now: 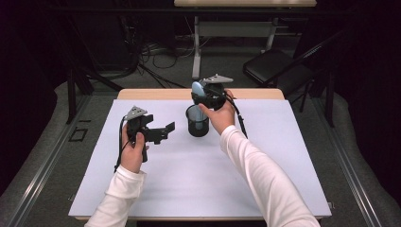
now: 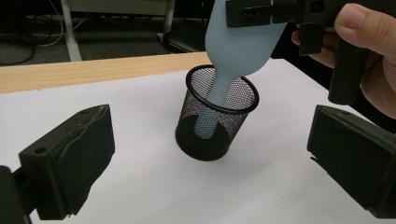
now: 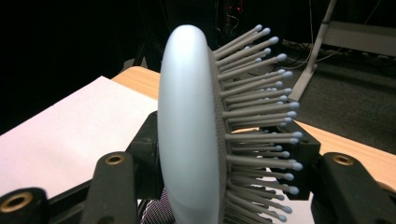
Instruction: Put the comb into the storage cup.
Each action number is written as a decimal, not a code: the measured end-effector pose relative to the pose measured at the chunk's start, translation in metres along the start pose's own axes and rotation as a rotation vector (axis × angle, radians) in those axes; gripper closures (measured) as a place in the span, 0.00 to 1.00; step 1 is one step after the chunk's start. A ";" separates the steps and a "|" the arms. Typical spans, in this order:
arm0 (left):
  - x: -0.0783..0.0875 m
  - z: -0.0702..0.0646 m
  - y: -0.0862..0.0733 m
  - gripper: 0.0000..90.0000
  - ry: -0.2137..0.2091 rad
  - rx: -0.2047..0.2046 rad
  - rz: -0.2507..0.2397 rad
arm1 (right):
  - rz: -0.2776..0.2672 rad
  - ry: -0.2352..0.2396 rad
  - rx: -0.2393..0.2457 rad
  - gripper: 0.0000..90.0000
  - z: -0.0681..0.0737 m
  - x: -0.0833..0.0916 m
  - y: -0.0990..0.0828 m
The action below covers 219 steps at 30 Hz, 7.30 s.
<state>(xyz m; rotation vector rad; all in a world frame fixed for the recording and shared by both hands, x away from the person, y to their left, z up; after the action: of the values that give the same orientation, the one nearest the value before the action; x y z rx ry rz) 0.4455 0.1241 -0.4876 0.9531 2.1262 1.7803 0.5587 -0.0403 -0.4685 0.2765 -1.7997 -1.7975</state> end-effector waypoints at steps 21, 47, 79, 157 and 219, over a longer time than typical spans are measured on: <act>0.000 0.000 0.000 0.01 0.001 -0.001 -0.002 | -0.009 -0.002 0.001 0.38 0.001 0.001 0.002; 0.001 0.001 0.001 0.01 0.002 0.004 -0.004 | -0.020 -0.019 -0.011 0.10 0.003 0.001 0.004; 0.000 0.000 0.001 0.01 -0.005 0.007 -0.006 | 0.024 -0.028 0.003 0.00 0.002 0.005 0.003; 0.002 -0.001 0.002 0.01 -0.006 0.013 -0.008 | 0.011 -0.027 0.044 0.00 -0.001 0.039 0.026; 0.010 0.001 0.018 0.01 -0.030 -0.010 -0.003 | 0.104 0.060 0.073 0.03 -0.018 0.128 -0.014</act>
<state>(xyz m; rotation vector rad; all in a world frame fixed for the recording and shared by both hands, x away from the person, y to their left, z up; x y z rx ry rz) 0.4448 0.1320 -0.4691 0.9679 2.0976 1.7624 0.4603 -0.1239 -0.4511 0.2576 -1.8067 -1.6381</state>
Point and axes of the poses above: each handheld gripper's, and its own axes: x roughly backward along the jaws, y roughly out of its top, z roughly to its left, the point moved 8 cm from there along -x, roughly forward along the jaws, and after that the axes turned 10 degrees about -z, right-handed, at the moved point
